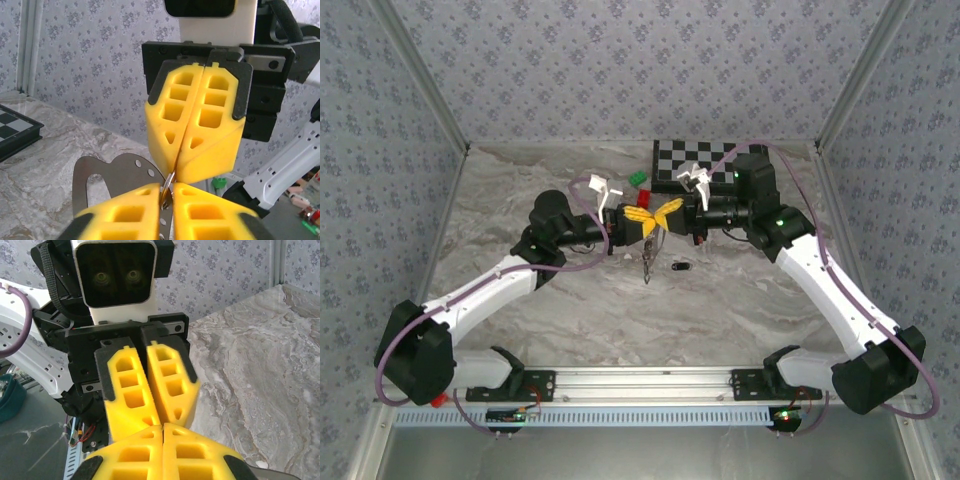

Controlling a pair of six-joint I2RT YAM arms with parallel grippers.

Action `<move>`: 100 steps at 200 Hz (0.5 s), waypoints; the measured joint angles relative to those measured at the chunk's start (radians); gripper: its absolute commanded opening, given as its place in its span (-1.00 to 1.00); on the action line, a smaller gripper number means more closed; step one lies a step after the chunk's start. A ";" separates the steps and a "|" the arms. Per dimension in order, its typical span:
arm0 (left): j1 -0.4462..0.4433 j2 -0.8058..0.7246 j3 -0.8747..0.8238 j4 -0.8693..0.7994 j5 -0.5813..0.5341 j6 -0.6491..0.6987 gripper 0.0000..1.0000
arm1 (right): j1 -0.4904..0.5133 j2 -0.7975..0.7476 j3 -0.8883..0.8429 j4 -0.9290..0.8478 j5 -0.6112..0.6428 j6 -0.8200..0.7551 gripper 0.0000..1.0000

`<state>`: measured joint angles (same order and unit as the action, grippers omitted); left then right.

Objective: Put the keys on the keyring

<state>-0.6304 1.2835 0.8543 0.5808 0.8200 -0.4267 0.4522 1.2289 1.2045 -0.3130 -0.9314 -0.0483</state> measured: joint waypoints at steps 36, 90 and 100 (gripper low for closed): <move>0.000 -0.001 0.000 -0.002 0.003 0.006 -1.00 | 0.000 0.000 0.000 -0.003 0.004 -0.005 -0.85; -0.023 0.001 -0.045 0.069 -0.063 -0.065 -1.00 | -0.010 -0.060 -0.152 0.185 0.050 0.111 -0.31; -0.035 0.001 -0.051 0.087 -0.081 -0.076 -1.00 | -0.013 -0.085 -0.200 0.234 0.076 0.149 -0.31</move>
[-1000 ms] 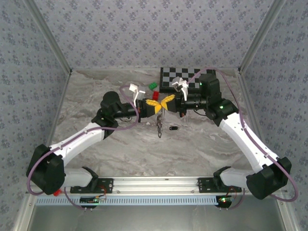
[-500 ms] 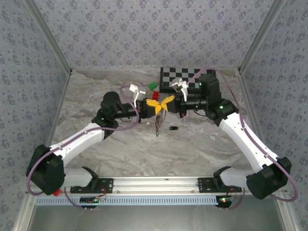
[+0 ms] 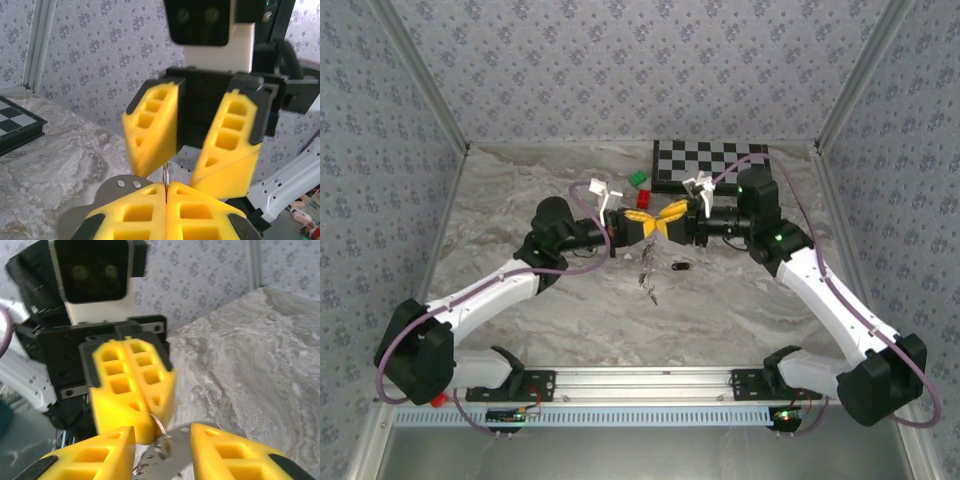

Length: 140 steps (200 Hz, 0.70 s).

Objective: Put the keys on the keyring

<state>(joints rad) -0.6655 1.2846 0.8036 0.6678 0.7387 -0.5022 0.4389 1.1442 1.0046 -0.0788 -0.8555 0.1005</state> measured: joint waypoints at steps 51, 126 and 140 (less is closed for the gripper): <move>-0.045 0.000 -0.024 0.062 -0.118 -0.042 -1.00 | -0.011 -0.142 -0.283 0.368 0.154 0.211 -0.44; -0.083 0.000 -0.041 0.096 -0.266 -0.072 -1.00 | -0.013 -0.159 -0.411 0.701 0.266 0.401 -0.50; -0.089 -0.001 -0.047 0.096 -0.285 -0.077 -1.00 | -0.003 -0.165 -0.411 0.728 0.277 0.409 -0.51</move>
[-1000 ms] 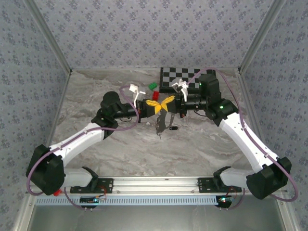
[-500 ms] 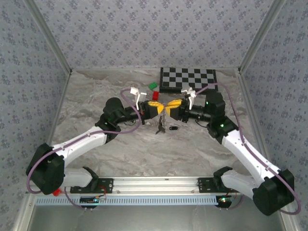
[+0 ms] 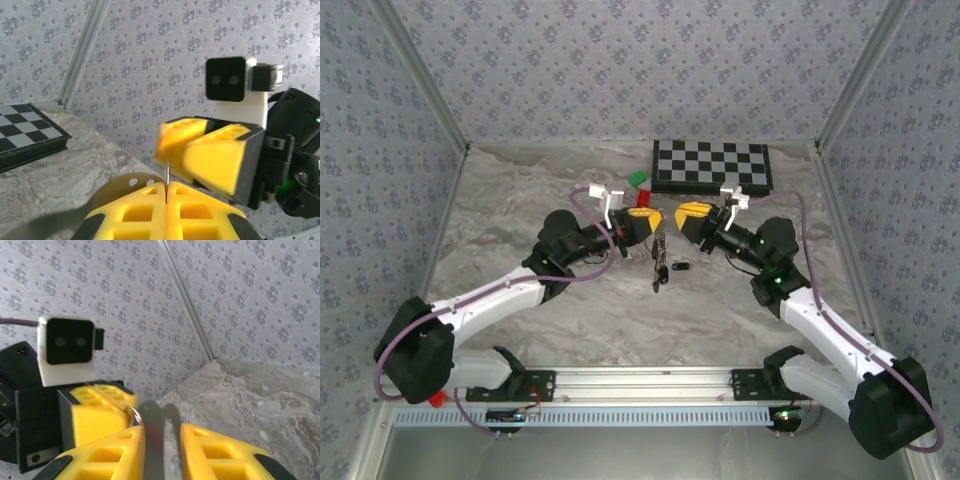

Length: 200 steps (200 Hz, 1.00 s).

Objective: Put the keys on the keyring

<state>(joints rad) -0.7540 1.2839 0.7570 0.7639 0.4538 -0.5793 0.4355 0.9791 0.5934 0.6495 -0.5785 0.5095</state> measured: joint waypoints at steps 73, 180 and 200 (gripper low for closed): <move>-0.002 -0.001 -0.006 0.003 -0.025 -0.010 -1.00 | 0.068 0.014 0.000 0.027 0.015 -0.008 -0.51; -0.008 -0.009 -0.008 0.005 -0.024 -0.010 -1.00 | 0.078 0.050 0.036 -0.002 0.049 -0.047 -0.57; -0.010 -0.009 -0.008 0.005 -0.024 -0.010 -1.00 | 0.081 0.050 0.038 -0.014 0.056 -0.058 -0.63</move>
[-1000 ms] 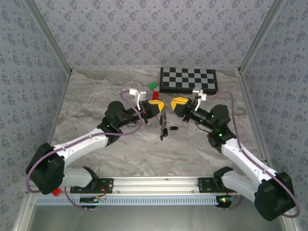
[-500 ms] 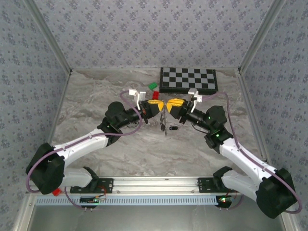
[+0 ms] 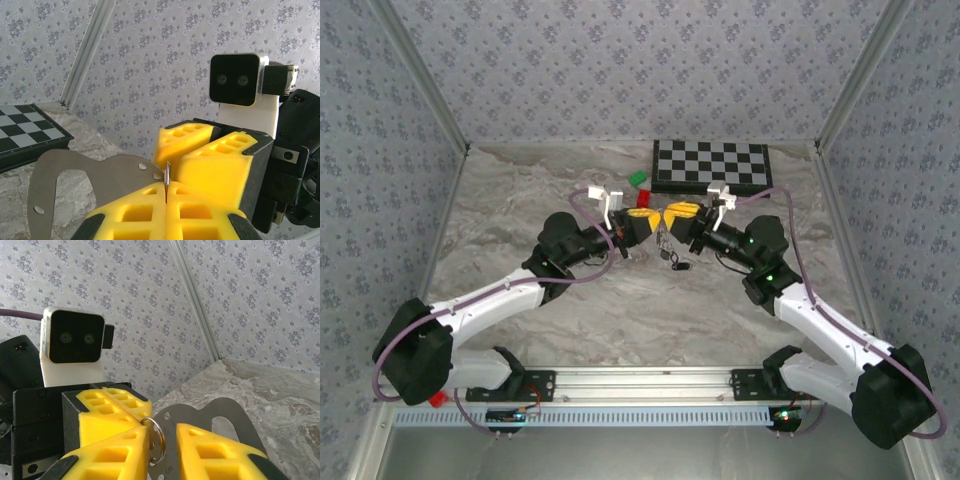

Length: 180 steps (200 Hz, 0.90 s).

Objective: Put the keys on the keyring

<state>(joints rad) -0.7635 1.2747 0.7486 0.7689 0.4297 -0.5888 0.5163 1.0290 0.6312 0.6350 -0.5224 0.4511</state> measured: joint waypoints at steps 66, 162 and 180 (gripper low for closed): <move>-0.003 0.000 0.000 0.004 0.000 0.000 -1.00 | 0.020 0.000 0.007 -0.030 0.029 -0.044 -0.75; -0.003 0.001 0.000 0.014 0.003 0.000 -1.00 | 0.026 0.002 0.019 -0.039 0.025 -0.063 -1.00; 0.000 0.002 0.000 0.017 0.000 0.000 -1.00 | 0.025 0.006 0.029 -0.048 0.018 -0.066 -1.00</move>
<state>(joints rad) -0.7639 1.2762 0.7486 0.7860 0.4294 -0.5888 0.5411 1.0348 0.6598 0.5865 -0.5045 0.3851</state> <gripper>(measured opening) 0.045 0.040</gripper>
